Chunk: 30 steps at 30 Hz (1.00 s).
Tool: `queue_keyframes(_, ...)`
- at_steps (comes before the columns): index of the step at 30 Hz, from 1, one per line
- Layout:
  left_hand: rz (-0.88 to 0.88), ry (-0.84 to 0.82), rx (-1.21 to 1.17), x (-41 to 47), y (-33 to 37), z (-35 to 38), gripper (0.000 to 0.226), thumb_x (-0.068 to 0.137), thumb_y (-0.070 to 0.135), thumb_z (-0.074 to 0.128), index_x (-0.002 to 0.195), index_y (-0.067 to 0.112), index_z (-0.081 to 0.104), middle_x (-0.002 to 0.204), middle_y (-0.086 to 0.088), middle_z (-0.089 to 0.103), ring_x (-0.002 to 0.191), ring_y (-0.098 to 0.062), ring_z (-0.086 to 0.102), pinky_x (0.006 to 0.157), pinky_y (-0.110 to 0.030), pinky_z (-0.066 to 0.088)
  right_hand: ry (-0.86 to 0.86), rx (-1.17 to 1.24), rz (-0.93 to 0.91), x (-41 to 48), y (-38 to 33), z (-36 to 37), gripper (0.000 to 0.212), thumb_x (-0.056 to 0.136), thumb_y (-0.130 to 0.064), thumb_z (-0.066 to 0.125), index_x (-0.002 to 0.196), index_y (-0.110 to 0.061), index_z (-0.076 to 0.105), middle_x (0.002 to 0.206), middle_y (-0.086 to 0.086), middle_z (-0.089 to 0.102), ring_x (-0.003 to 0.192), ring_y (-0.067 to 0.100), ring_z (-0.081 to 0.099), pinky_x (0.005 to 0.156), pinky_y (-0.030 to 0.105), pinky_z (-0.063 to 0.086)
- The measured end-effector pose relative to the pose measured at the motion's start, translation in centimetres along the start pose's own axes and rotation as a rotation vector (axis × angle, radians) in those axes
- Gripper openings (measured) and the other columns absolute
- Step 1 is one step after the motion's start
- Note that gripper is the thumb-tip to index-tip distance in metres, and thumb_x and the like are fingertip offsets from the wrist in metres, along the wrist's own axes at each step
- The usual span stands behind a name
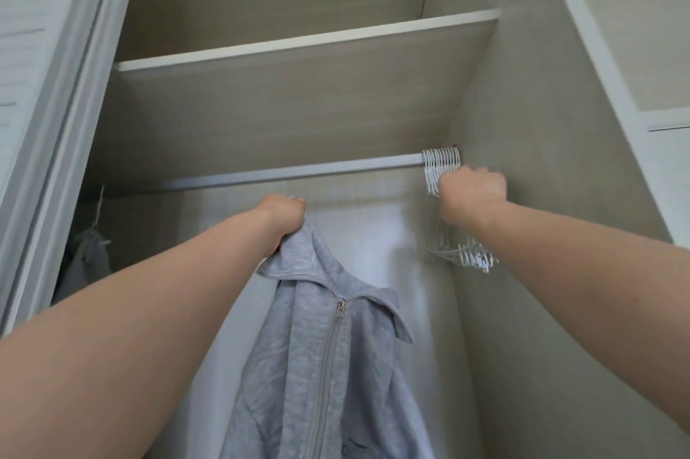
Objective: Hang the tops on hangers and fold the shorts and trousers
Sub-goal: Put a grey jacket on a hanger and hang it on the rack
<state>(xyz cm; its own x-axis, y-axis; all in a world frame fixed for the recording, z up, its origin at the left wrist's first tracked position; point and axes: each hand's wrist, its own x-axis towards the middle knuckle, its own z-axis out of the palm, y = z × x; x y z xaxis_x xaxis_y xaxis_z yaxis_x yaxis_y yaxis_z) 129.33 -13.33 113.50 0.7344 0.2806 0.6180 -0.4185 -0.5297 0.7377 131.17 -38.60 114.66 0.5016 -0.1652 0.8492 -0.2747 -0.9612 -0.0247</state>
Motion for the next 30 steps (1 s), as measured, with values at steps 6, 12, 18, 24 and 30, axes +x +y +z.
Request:
queue_keyframes(6,-0.037,0.005,-0.052,-0.3,-0.8,-0.6,0.035,0.103,0.027,0.05,0.122,-0.002,0.057,0.11,-0.017,0.061,0.098,-0.033,0.061,0.08,-0.033,0.046,0.09,0.0,-0.023,0.7,0.1,1.0,0.038,0.094,-0.004,0.048,0.129,-0.013,0.061,0.13,0.011,0.06,0.122,0.032,0.057,0.087,0.035,0.04)
queue_keyframes(12,-0.066,-0.002,-0.104,-1.7,-0.5,-1.7,0.025,0.102,0.029,0.052,0.089,0.008,0.055,0.092,-0.012,0.061,0.08,-0.027,0.06,0.074,-0.031,0.046,0.281,0.115,0.0,1.0,0.2,0.0,0.032,0.095,-0.004,0.045,0.126,-0.002,0.052,0.128,0.018,0.056,0.121,0.037,0.054,0.096,0.039,0.038)
queue_keyframes(18,-0.028,0.027,-0.156,-3.4,-0.3,-2.9,0.033,0.101,0.036,0.055,0.116,0.006,0.055,0.098,-0.012,0.063,0.083,-0.027,0.062,0.074,-0.031,0.045,0.219,0.666,0.072,-1.4,-0.9,-1.9,0.015,0.097,-0.012,0.045,0.106,-0.002,0.051,0.114,0.025,0.062,0.107,0.046,0.061,0.079,0.042,0.042)
queue_keyframes(24,-0.032,0.062,-0.142,-5.5,-1.5,-3.8,0.056,0.1,0.042,0.054,0.135,-0.001,0.051,0.124,-0.021,0.062,0.11,-0.037,0.063,0.087,-0.037,0.049,0.157,1.203,0.223,-7.1,-1.1,-1.2,0.023,0.096,-0.005,0.05,0.079,-0.009,0.065,0.078,0.013,0.062,0.083,0.027,0.059,0.074,0.03,0.042)
queue_keyframes(30,-0.022,0.059,-0.133,-9.6,-2.8,-4.4,0.048,0.101,0.039,0.053,0.119,-0.004,0.062,0.117,-0.023,0.066,0.109,-0.036,0.064,0.101,-0.044,0.05,0.144,1.515,0.267,-15.9,-0.2,-1.3,0.025,0.099,-0.009,0.053,0.079,-0.022,0.06,0.056,-0.003,0.049,0.049,0.012,0.044,0.054,0.026,0.037)
